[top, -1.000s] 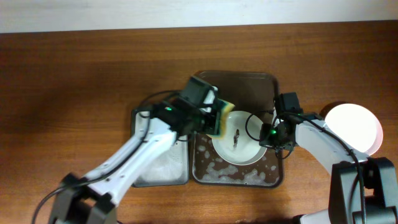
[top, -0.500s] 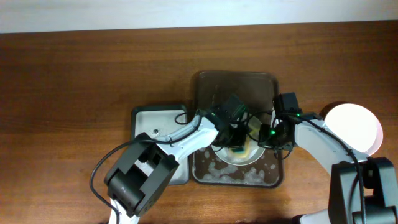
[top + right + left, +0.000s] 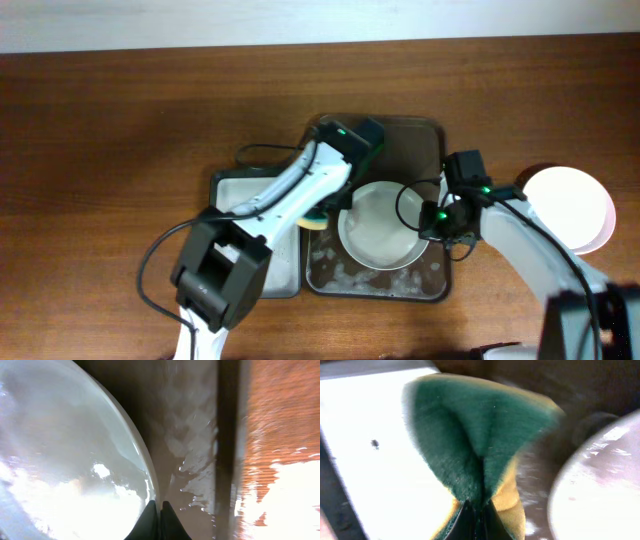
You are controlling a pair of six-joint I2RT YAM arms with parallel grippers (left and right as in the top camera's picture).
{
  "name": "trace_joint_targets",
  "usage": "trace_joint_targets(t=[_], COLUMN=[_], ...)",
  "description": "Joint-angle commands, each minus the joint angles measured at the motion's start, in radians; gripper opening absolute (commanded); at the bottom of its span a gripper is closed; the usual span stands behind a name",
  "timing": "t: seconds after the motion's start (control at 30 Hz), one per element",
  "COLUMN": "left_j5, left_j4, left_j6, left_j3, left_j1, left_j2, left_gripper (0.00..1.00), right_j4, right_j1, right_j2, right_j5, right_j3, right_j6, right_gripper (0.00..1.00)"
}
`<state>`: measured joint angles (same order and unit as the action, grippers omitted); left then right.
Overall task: Clean dirty plates on tray and stack at the side
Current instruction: 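Return the sponge to the soapy tray with the left gripper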
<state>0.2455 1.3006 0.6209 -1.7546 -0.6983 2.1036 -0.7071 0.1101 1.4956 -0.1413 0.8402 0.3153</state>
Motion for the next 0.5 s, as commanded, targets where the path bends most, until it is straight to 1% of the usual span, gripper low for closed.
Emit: trace_joint_targets(t=[0.0, 0.07, 0.1, 0.13, 0.2, 0.23, 0.27, 0.3, 0.33, 0.4, 0.43, 0.47], left_j5=[0.045, 0.034, 0.011, -0.048, -0.164, -0.244, -0.288, -0.341, -0.381, -0.498, -0.525, -0.531], left_j4=[0.090, 0.074, 0.042, -0.016, -0.130, -0.223, -0.276, -0.337, -0.360, -0.362, -0.362, -0.362], left_j6=[-0.066, -0.081, -0.116, -0.179, -0.242, -0.292, -0.319, -0.346, -0.379, -0.500, -0.523, -0.529], left_j3=[-0.011, 0.034, 0.075, 0.148, 0.309, 0.420, 0.482, 0.560, 0.603, 0.615, 0.615, 0.615], left_j1=[0.067, 0.113, 0.145, 0.190, 0.284, 0.345, 0.378, 0.423, 0.458, 0.478, 0.478, 0.478], left_j2=[-0.137, -0.210, -0.247, -0.293, -0.367, -0.404, -0.420, -0.429, -0.429, -0.433, -0.442, -0.467], left_gripper=[0.00, 0.00, 0.00, 0.00, 0.00, 0.02, 0.04, 0.09, 0.17, 0.29, 0.36, 0.46], right_j4=[-0.016, -0.027, -0.036, -0.046, -0.077, -0.100, -0.115, -0.137, -0.163, -0.225, -0.247, -0.268], right_j1=[-0.005, -0.005, -0.005, -0.003, 0.022, 0.063, 0.096, 0.174, 0.254, 0.396, 0.439, 0.501], right_j2=[-0.156, -0.243, -0.283, -0.310, -0.349, -0.360, -0.361, -0.361, -0.361, -0.361, -0.361, -0.361], right_j5=[0.049, 0.049, 0.056, 0.076, 0.147, 0.212, 0.263, 0.382, 0.504, 0.704, 0.757, 0.821], right_j3=[0.002, 0.002, 0.004, 0.008, 0.021, 0.032, 0.041, 0.057, 0.077, 0.134, 0.155, 0.185], right_j6=[-0.050, -0.050, -0.050, -0.050, -0.050, -0.050, -0.050, -0.050, -0.047, -0.023, -0.019, -0.019], right_gripper=[0.04, 0.04, 0.04, 0.04, 0.04, 0.04, 0.04, 0.04, 0.04, 0.04, 0.04, 0.04])
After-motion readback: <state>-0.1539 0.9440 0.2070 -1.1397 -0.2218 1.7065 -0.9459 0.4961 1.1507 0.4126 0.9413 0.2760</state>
